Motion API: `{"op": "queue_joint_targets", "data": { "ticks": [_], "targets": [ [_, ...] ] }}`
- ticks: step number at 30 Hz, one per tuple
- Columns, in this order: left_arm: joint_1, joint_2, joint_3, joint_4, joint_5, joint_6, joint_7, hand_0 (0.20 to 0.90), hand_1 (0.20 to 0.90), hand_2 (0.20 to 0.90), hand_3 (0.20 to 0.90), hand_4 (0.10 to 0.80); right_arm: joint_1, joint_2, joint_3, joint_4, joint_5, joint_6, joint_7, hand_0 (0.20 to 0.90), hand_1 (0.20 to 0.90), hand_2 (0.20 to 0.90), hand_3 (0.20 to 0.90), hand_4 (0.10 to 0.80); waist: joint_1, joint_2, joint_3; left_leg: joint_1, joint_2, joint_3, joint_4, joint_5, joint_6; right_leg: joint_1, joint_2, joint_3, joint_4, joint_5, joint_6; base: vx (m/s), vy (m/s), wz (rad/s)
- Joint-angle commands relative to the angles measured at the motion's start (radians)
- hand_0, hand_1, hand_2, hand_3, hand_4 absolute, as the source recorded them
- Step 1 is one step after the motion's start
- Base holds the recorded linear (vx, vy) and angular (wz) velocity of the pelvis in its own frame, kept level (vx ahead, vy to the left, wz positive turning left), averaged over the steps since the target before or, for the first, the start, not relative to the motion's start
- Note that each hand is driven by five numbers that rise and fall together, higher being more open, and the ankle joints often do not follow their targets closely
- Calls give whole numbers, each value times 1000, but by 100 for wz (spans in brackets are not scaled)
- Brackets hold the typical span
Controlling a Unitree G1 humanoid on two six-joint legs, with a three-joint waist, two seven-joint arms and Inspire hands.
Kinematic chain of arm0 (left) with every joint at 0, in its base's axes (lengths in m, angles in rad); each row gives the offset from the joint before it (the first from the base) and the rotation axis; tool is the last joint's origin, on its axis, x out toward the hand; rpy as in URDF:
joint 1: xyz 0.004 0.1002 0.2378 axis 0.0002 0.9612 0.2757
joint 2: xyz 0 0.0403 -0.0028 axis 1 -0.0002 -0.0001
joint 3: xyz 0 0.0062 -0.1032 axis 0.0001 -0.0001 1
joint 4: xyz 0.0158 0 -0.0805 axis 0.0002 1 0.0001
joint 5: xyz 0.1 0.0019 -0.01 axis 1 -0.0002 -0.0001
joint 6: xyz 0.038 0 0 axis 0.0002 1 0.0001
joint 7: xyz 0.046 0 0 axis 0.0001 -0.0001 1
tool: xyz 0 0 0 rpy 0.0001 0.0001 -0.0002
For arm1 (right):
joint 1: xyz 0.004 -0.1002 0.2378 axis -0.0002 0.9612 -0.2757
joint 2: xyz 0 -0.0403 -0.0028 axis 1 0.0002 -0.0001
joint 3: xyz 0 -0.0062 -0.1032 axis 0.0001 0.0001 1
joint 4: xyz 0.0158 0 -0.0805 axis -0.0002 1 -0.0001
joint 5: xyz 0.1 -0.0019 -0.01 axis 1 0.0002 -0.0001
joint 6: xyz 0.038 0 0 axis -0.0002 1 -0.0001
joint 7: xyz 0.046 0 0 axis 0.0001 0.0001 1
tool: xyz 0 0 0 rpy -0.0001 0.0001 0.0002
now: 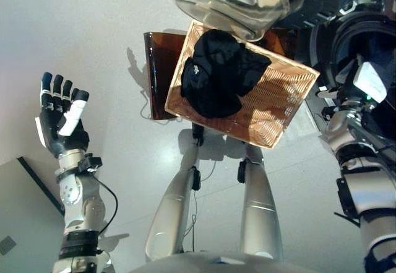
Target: Pick up the clothes and place them into the washing machine
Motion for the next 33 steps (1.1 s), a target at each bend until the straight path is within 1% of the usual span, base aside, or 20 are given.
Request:
{"op": "queue_joint_targets", "data": {
  "ticks": [1, 6, 8, 11, 14, 19, 29, 33],
  "targets": [
    [85, 52, 128, -130, 9, -83, 17, 900, 900, 900, 900, 800, -22, -102, 55, 28, 23, 27, -16, 900, 900, 900, 900, 800, -2, 25, -27, 5, -3, -14, -10, -52, -85, -48, -28, -29, -17, -20, 26, 0, 0, 0],
    [80, 51, 132, -131, 12, -82, 20, 900, 900, 900, 900, 800, -35, -102, 58, 35, 43, 18, -18, 900, 900, 900, 900, 800, -2, 22, -23, 7, -6, 0, -5, -47, -72, -79, -26, -17, 26, -30, 24, 4, 4, -2],
    [77, 50, 137, -128, 13, -86, 27, 900, 900, 900, 900, 800, -27, -97, 45, 19, 48, 12, -24, 900, 900, 900, 900, 800, -13, 13, -17, -48, -18, 6, 89, -79, -62, -107, -32, -7, 66, -32, 23, -29, -8, 9],
    [73, 51, 139, -125, 14, -87, 33, 900, 900, 900, 900, 800, -15, -99, 34, 3, 50, 10, -29, 900, 900, 900, 900, 800, -20, 6, -25, -86, -25, 6, 133, -97, -57, -132, -35, 0, 89, -34, 23, -16, 1, 6],
    [73, 50, 146, -117, 18, -87, 41, 900, 900, 900, 900, 800, 8, -98, 16, -12, 49, 12, -32, 900, 900, 900, 900, 800, -30, 2, -31, -114, -24, 10, 158, -110, -53, -145, -39, 2, 98, -38, 23, -4, 2, 1],
    [73, 47, 155, -127, 23, -90, 47, 900, 900, 900, 900, 800, 42, -93, -14, -24, 50, 16, -39, 900, 900, 900, 900, 800, -39, -4, -34, -150, -24, 20, 209, -138, -43, -170, -36, 12, 141, -52, 19, 0, 0, 0],
    [82, 47, 165, -124, 20, -83, 58, 900, 900, 900, 900, 800, 54, -85, -16, 33, 49, 36, -23, 900, 900, 900, 900, 800, -48, -10, -43, -209, -25, 34, 316, -190, -23, -218, -33, 27, 236, -83, 10, -1, 1, 0],
    [87, 47, 170, -125, 28, -78, 63, 900, 900, 900, 900, 800, 59, -82, -19, 30, 49, 39, -20, 900, 900, 900, 900, 800, -50, -13, -45, -218, -23, 36, 327, -195, -21, -227, -33, 27, 248, -90, 8, 0, 0, 0]
  ]
}}
